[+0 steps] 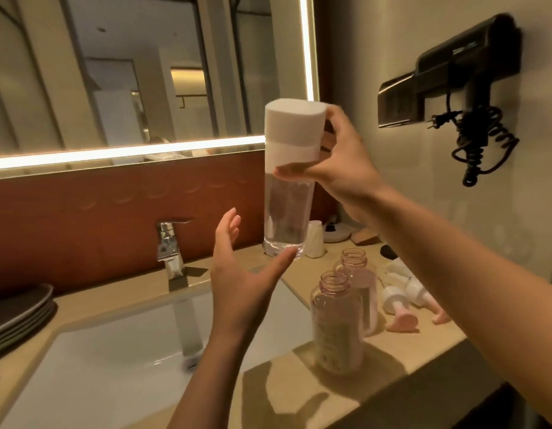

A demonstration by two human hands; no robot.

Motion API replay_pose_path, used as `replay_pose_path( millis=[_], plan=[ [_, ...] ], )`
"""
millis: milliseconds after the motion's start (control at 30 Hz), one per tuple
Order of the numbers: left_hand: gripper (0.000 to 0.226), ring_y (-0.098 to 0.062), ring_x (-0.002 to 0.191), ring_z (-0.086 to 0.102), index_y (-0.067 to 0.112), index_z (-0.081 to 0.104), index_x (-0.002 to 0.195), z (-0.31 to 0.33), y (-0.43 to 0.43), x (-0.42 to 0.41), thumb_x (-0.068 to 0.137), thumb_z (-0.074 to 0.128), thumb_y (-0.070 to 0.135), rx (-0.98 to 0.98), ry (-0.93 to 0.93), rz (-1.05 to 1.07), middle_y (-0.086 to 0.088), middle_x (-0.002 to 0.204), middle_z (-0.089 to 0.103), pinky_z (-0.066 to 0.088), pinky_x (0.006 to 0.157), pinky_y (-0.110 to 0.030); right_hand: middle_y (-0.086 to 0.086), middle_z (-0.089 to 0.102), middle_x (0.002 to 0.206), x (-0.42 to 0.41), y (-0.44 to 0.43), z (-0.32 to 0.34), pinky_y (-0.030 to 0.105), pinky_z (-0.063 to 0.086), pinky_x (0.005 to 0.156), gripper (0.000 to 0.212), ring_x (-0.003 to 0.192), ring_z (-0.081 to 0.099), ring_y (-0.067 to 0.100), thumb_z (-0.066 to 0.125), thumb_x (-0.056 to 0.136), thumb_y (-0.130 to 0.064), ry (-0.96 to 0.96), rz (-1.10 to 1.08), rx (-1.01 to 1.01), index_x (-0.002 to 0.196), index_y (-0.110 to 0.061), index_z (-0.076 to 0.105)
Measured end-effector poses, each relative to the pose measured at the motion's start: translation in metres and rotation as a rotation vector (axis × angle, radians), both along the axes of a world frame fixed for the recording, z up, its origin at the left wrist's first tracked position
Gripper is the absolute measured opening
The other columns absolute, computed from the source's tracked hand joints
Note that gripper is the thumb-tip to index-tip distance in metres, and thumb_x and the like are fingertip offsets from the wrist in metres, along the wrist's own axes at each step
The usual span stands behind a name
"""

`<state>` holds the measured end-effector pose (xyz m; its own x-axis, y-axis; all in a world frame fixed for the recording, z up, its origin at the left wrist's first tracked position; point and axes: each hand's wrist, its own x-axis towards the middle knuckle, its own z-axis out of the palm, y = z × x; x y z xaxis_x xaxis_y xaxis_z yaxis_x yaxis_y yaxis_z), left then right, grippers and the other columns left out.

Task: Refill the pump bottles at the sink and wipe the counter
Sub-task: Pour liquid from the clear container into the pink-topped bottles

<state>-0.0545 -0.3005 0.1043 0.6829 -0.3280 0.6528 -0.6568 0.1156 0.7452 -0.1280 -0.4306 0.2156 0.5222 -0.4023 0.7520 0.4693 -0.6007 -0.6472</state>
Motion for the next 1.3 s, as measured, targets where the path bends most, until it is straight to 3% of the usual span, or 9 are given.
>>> replay_pose_path(
  millis=[200,400,533,767,900,1033,1133,1200,1300],
  plan=[
    [0.116,-0.010,0.126,0.042,0.033,0.014,0.146,0.012,0.030,-0.006,0.052,0.074,0.066,0.064,-0.179,0.146,0.007,0.143,0.039,0.043,0.096,-0.032,-0.002,0.054,0.116,0.001,0.058,-0.015,0.022,0.057,0.076,0.082,0.102,0.059,0.013,0.082,0.065,-0.015,0.094,0.228,0.046,0.133,-0.021,0.036],
    [0.089,-0.012,0.090,0.063,0.029,0.033,0.132,-0.022,0.069,-0.006,0.059,0.067,0.066,0.017,-0.166,0.256,0.009,0.113,0.056,0.058,0.070,-0.037,-0.010,0.054,0.111,0.007,0.097,-0.050,0.018,0.055,0.073,0.073,0.099,0.059,0.009,0.082,0.066,-0.022,0.191,0.292,0.018,0.124,-0.026,0.038],
    [0.075,-0.014,0.085,0.062,0.042,0.032,0.121,-0.040,0.095,-0.014,0.059,0.070,0.059,0.044,-0.083,0.315,0.012,0.105,0.056,0.056,0.066,-0.037,-0.009,0.056,0.106,0.010,0.108,-0.051,0.019,0.056,0.073,0.057,0.097,0.060,0.008,0.073,0.069,-0.048,0.330,0.315,-0.073,0.115,-0.024,0.047],
    [0.089,-0.009,0.083,0.057,0.032,0.033,0.133,-0.061,0.109,-0.023,0.059,0.082,0.035,0.189,-0.143,0.414,0.013,0.104,0.052,0.042,0.062,-0.015,0.002,0.061,0.088,0.007,0.132,-0.018,0.022,0.045,0.067,0.071,0.078,0.058,0.015,0.027,0.084,-0.069,0.611,-0.044,-0.697,0.092,-0.009,0.064],
    [0.085,-0.009,0.081,0.057,0.034,0.034,0.126,-0.066,0.107,-0.027,0.059,0.086,0.033,0.176,-0.102,0.372,0.015,0.099,0.050,0.043,0.064,-0.016,-0.003,0.053,0.065,0.020,0.141,-0.020,0.019,0.032,0.050,0.060,0.058,0.048,0.009,0.035,0.084,-0.071,0.588,-0.273,-0.904,0.064,-0.017,0.050],
    [0.089,-0.008,0.077,0.060,0.047,0.024,0.124,-0.070,0.113,-0.024,0.051,0.075,0.046,0.194,-0.103,0.355,0.026,0.093,0.048,0.049,0.063,-0.022,-0.004,0.053,0.064,0.017,0.136,-0.029,0.018,0.031,0.048,0.054,0.057,0.049,0.009,0.040,0.087,-0.064,0.514,-0.262,-0.942,0.065,-0.017,0.051],
    [0.081,-0.010,0.075,0.063,0.049,0.033,0.118,-0.071,0.118,-0.022,0.049,0.075,0.041,0.215,-0.065,0.260,0.027,0.090,0.053,0.054,0.061,-0.028,-0.001,0.060,0.072,0.016,0.132,-0.037,0.022,0.043,0.055,0.056,0.066,0.055,0.011,0.042,0.084,-0.065,0.428,-0.206,-0.925,0.077,-0.013,0.061],
    [0.074,-0.011,0.075,0.067,0.044,0.043,0.114,-0.071,0.120,-0.024,0.050,0.079,0.033,0.189,0.028,0.124,0.019,0.091,0.062,0.058,0.063,-0.038,-0.001,0.063,0.084,0.014,0.127,-0.037,0.026,0.048,0.066,0.053,0.076,0.057,0.012,0.047,0.083,-0.063,0.395,-0.060,-0.893,0.090,-0.013,0.063],
    [0.071,-0.005,0.080,0.065,0.042,0.046,0.111,-0.072,0.121,-0.025,0.049,0.080,0.036,0.181,0.040,0.108,0.020,0.096,0.061,0.058,0.066,-0.040,-0.016,0.060,0.093,0.014,0.119,-0.036,0.014,0.048,0.073,0.042,0.090,0.057,0.003,0.052,0.076,-0.065,0.407,0.198,-0.824,0.094,-0.027,0.058]
  ],
)
